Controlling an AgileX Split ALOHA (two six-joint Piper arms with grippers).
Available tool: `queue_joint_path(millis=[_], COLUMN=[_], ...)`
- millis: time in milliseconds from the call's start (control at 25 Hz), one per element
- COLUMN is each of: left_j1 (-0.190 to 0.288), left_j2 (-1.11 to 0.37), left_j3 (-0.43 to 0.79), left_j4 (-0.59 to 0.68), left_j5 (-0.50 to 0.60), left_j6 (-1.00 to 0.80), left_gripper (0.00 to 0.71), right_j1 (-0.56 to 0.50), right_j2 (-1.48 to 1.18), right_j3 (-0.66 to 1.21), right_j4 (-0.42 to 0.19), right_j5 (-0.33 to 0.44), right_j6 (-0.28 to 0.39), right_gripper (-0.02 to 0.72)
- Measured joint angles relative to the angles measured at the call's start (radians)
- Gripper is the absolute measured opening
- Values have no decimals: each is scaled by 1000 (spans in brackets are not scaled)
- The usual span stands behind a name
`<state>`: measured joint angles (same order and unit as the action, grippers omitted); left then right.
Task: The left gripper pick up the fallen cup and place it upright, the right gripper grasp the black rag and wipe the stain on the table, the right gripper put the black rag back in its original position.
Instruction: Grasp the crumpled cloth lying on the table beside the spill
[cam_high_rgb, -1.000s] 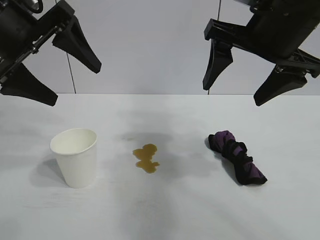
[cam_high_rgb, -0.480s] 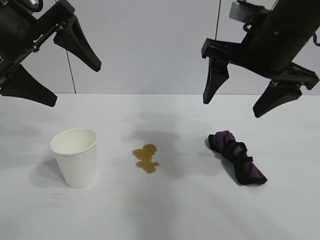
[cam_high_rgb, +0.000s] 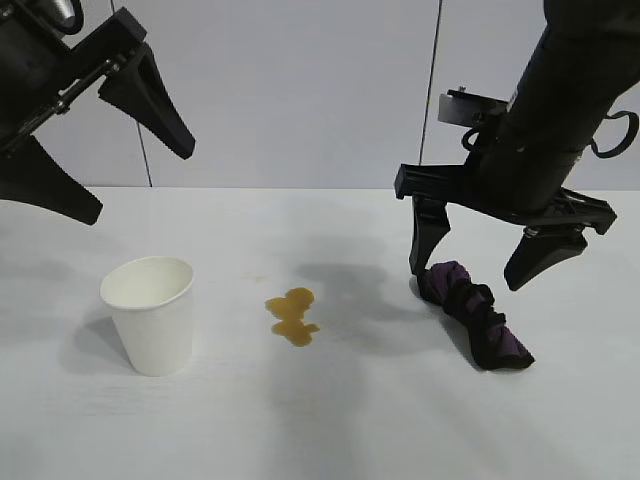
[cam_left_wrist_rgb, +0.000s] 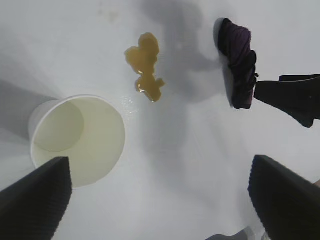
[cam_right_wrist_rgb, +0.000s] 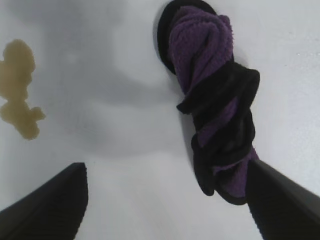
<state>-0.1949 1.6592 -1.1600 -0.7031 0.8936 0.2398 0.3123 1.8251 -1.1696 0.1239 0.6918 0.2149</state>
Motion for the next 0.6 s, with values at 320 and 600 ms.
queue_joint_path(millis=[320, 600], left_j1=[-2, -20], left_j2=[0, 0], left_j3=[-52, -52], left_j4=[91, 95], left_j5=[21, 26], left_j6=[-66, -70], left_gripper=[693, 693], right_j1=[0, 0], right_j2=[2, 43], right_j3=[0, 0], right_j4=[-32, -110], right_j5=[-13, -35], right_j6=[32, 92], right_gripper=[589, 585])
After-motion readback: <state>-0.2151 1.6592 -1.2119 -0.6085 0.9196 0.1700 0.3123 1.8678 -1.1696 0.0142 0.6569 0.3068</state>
